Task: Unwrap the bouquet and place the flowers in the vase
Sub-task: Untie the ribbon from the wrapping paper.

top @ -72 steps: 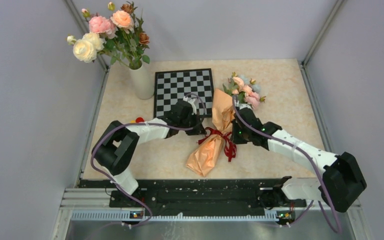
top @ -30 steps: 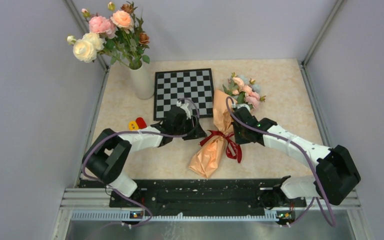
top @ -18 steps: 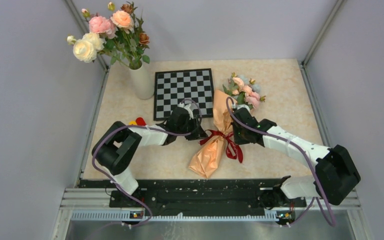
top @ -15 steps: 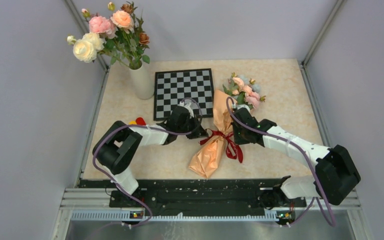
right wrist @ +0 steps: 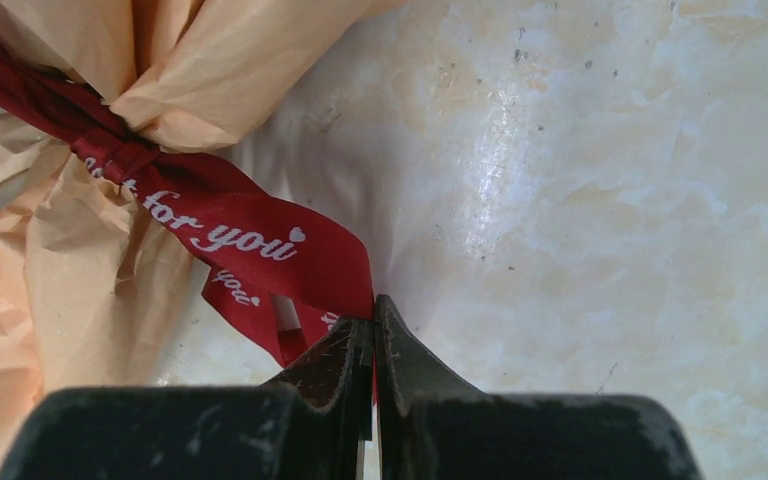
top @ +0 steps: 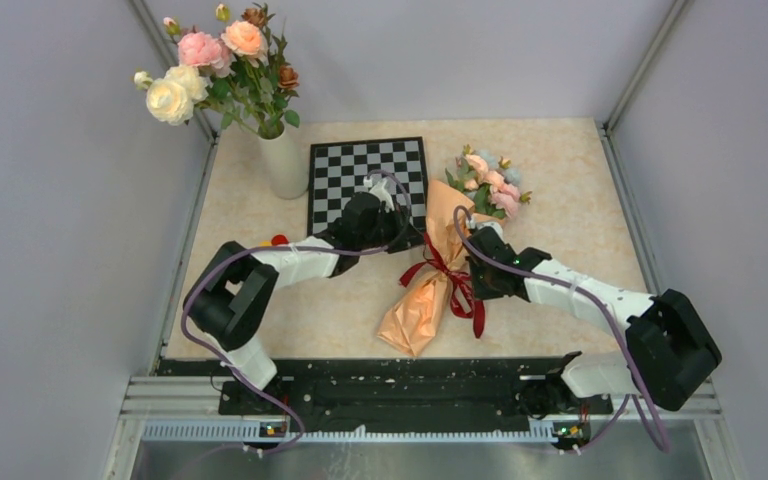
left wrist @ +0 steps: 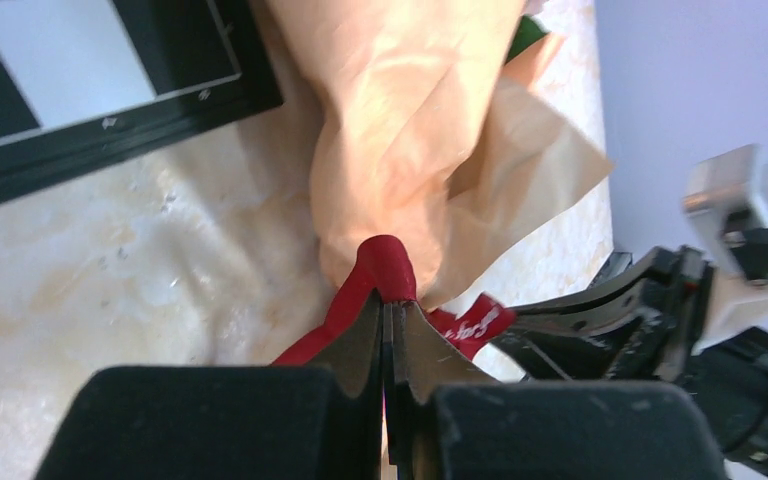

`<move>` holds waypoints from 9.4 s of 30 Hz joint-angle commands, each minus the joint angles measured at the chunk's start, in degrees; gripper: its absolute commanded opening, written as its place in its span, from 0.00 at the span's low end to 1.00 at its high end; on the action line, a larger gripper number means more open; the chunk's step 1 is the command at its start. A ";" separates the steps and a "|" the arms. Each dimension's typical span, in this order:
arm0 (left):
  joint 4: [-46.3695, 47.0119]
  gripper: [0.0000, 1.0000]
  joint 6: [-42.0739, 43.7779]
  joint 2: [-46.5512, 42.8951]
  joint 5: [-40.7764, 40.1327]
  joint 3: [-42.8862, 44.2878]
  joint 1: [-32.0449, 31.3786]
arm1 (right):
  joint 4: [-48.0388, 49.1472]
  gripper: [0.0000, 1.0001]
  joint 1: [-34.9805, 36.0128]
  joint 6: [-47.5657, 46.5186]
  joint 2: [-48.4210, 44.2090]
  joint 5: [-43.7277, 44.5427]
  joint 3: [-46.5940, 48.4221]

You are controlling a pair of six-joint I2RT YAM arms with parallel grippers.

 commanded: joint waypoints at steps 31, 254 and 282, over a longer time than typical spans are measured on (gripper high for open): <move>-3.91 0.79 14.98 -0.83 0.36 3.43 0.83 | 6.80 0.00 0.74 4.42 -3.58 1.75 -5.30; -16.07 0.00 16.59 -12.18 -16.00 -7.06 6.27 | 6.13 0.00 -14.93 -0.47 -0.62 7.30 -1.17; -22.75 0.00 17.05 -18.02 -17.88 -8.36 11.47 | 6.91 0.00 -24.78 -4.14 -4.91 3.11 -3.10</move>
